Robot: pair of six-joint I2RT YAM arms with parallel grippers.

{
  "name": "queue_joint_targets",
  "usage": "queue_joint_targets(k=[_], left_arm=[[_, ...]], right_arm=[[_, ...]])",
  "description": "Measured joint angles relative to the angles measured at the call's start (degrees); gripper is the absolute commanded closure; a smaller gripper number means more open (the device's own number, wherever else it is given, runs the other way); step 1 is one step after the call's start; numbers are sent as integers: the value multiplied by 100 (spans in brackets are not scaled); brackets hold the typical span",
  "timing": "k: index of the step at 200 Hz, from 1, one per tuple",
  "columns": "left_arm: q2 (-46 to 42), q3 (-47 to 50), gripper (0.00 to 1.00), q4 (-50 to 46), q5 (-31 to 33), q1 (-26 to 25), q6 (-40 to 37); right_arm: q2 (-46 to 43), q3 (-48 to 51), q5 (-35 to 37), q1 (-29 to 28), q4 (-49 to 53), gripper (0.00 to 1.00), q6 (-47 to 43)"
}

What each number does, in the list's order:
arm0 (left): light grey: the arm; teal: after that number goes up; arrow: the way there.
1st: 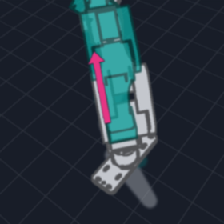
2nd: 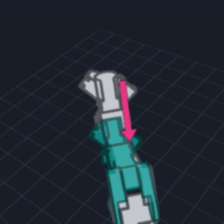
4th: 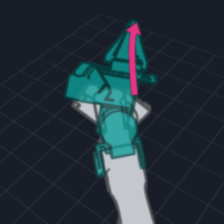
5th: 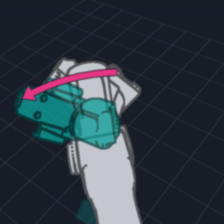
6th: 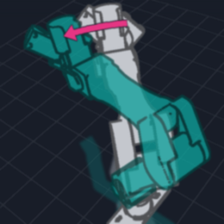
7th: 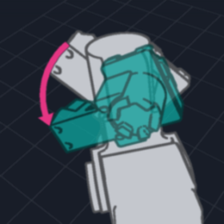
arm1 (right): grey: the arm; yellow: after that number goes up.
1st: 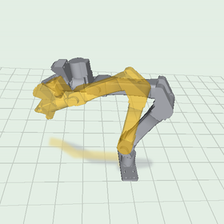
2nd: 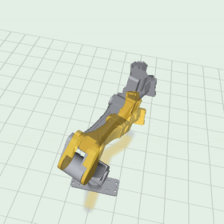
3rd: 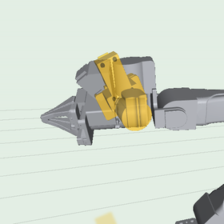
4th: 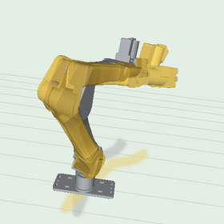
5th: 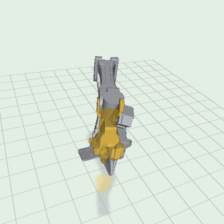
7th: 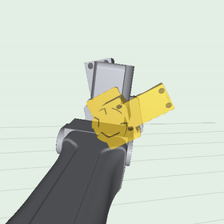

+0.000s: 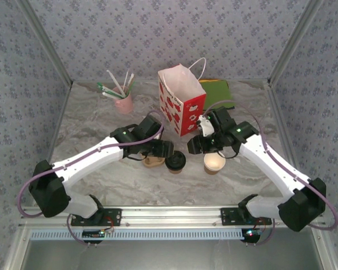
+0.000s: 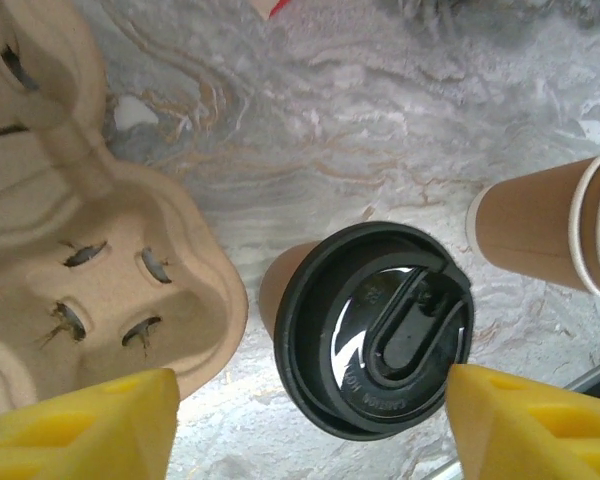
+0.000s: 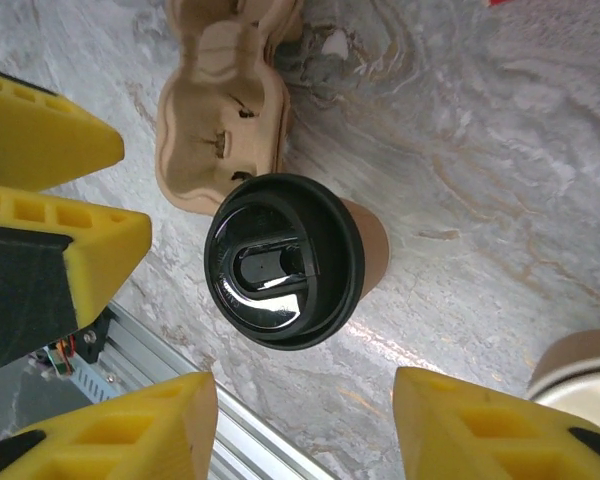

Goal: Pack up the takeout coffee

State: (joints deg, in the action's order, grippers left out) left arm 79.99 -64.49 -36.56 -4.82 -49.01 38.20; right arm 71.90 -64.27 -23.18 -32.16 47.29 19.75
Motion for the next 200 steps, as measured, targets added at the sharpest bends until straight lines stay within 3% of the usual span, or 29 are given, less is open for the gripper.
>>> queue_joint_targets(k=[31,200], left_arm=[[2,254,43,170,-365,105,186],[509,273,56,549,-809,177,236]], right_arm=[[380,-24,57,-302,-85,57,24],[1429,-157,442,-802,-55,58,9]])
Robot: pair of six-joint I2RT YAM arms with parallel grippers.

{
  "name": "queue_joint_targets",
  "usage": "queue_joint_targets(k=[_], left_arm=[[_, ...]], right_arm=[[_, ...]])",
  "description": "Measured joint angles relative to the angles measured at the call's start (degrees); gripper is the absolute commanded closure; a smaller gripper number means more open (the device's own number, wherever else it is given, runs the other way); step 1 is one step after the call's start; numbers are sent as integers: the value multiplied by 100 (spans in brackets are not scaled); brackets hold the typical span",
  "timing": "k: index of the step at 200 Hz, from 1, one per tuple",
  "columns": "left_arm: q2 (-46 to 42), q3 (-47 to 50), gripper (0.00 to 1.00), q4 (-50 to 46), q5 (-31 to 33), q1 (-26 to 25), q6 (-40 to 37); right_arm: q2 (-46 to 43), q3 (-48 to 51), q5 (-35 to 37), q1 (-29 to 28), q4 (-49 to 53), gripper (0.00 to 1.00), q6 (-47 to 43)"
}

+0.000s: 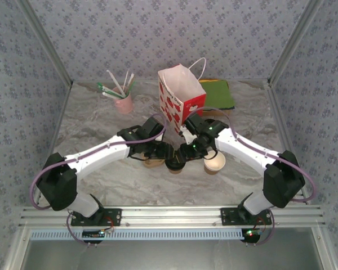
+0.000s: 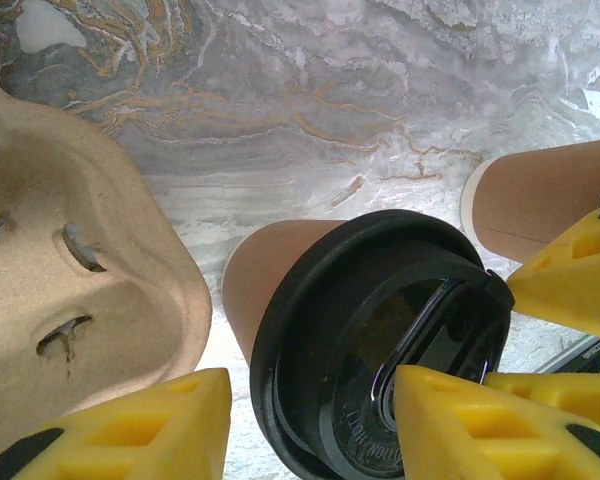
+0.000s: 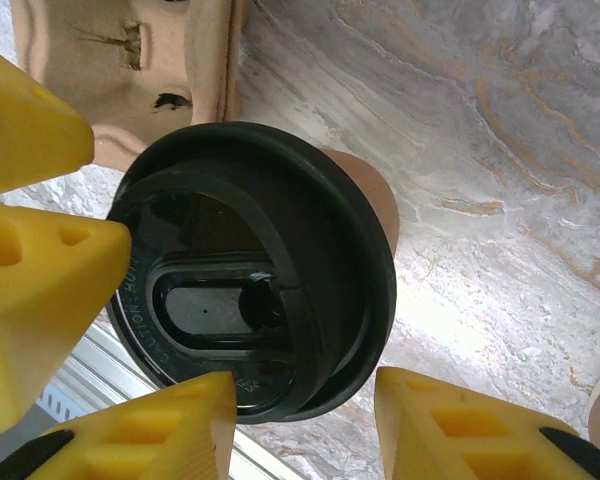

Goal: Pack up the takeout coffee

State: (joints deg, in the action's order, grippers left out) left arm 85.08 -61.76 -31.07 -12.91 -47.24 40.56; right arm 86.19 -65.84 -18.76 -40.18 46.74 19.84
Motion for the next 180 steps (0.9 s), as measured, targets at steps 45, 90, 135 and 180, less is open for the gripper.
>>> queue_joint_targets(k=[45,90,135,180], left_arm=[[98,9,58,46,0,0,-13],[122,81,61,120,-44,0,-59],[129,120,65,199,-105,0,-90],[129,223,65,356,-166,26,-105]], right_arm=[[20,-11,33,0,55,60,-44],[94,-11,61,0,94,62,-87],[103,-11,59,-24,81,65,-109],[116,-11,61,-37,81,66,-114]])
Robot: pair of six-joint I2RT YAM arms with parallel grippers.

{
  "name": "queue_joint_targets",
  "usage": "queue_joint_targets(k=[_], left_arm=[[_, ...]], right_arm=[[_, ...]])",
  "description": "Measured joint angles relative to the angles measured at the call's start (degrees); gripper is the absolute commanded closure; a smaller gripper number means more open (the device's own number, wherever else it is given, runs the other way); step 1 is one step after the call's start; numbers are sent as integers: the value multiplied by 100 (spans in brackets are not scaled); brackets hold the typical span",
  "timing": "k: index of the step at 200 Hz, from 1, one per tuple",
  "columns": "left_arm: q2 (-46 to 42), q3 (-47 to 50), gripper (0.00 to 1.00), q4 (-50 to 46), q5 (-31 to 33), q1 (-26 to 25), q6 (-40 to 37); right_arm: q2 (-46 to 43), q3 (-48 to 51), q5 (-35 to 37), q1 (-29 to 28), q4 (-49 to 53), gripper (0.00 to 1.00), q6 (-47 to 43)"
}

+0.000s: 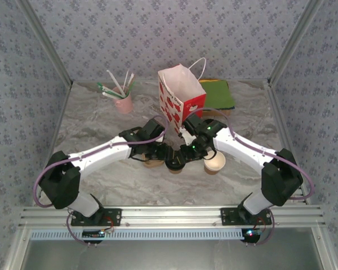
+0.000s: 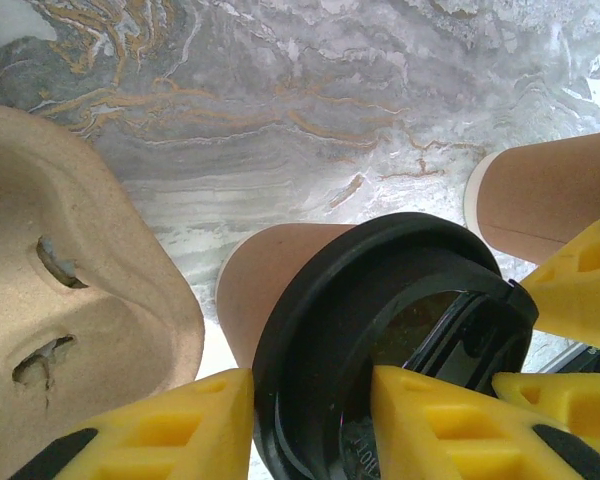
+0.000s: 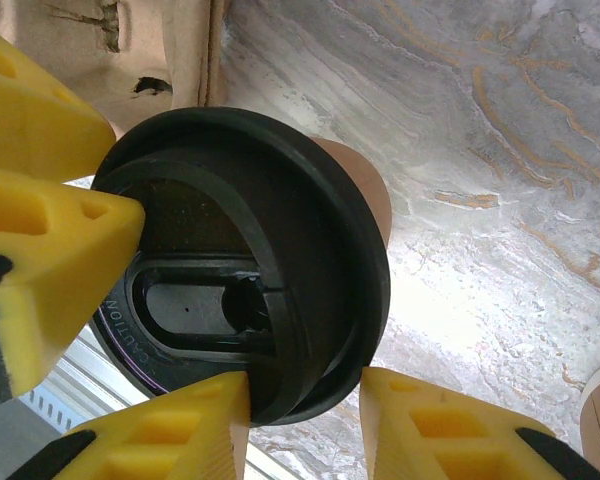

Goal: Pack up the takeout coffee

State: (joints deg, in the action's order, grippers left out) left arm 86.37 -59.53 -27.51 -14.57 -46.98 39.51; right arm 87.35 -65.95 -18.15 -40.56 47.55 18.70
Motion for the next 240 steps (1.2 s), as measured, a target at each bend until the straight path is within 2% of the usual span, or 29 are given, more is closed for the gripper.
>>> queue_joint_targets(k=[135,173,240], left_arm=[[-50,195,66,275,-114,39,0],[-55,190,66,275,-114,37,-31],[-52,188,66,273,-111,37,-48]], right_arm=[[31,0,48,-55,-20,69,-13],[37,-111,149,-136,107,52,-46],[39,-446,256,-168,356,45,-33]])
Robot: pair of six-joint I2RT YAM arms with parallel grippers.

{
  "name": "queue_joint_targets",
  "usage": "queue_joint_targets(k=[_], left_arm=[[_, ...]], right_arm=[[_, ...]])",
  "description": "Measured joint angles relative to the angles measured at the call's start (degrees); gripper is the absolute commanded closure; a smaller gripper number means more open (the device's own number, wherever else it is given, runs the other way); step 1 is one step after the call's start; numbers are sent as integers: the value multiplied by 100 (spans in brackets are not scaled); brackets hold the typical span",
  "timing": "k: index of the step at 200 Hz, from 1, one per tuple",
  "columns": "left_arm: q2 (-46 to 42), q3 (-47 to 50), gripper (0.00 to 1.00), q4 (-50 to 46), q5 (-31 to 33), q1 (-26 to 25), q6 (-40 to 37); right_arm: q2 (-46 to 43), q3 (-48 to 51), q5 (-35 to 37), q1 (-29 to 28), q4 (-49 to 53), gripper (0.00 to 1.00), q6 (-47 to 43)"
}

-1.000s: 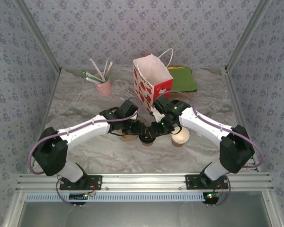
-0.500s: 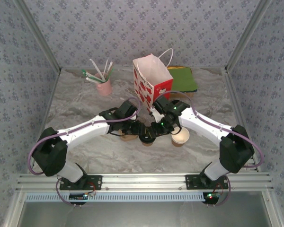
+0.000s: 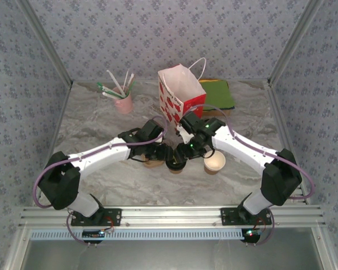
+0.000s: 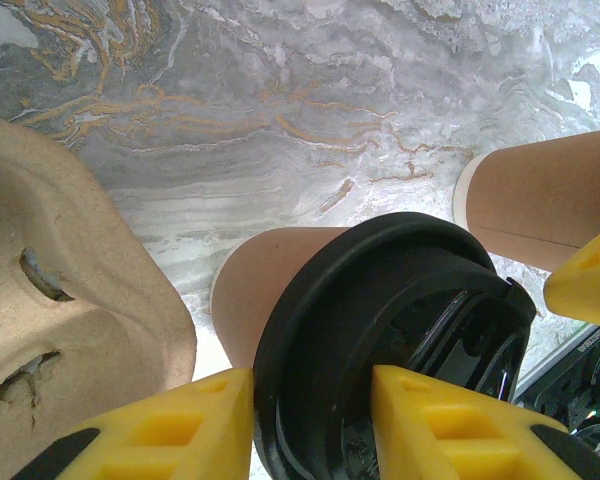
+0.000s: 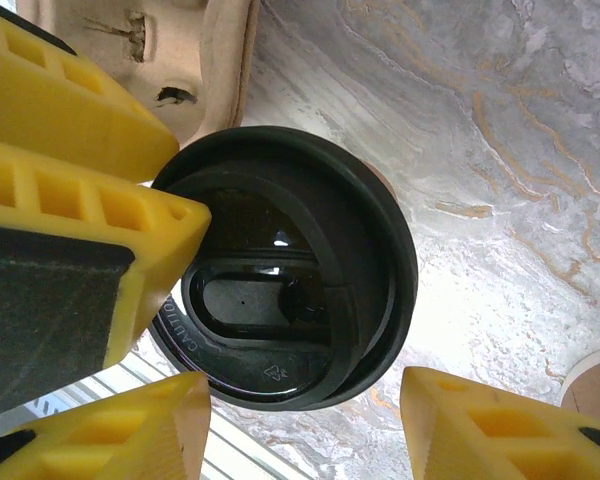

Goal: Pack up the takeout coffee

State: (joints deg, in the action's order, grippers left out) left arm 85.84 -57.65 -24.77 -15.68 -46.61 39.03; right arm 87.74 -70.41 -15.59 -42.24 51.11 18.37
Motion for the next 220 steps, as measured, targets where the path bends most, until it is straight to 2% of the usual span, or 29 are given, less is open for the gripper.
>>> queue_joint_targets(k=[33,74,107,220], left_arm=[[0,-4,66,-2,0,0,-4],[22,-37,66,-11,7,-15,-20],[48,-61,66,-31,7,-22,-20],[46,2,66,61,0,-26,-17]], right_arm=[[-9,170,-7,37,-55,41,33],[-15,431,-153,63,-175,49,92],[-15,483,-286,70,-271,59,127],[-85,723,-372,129,-514,63,133]])
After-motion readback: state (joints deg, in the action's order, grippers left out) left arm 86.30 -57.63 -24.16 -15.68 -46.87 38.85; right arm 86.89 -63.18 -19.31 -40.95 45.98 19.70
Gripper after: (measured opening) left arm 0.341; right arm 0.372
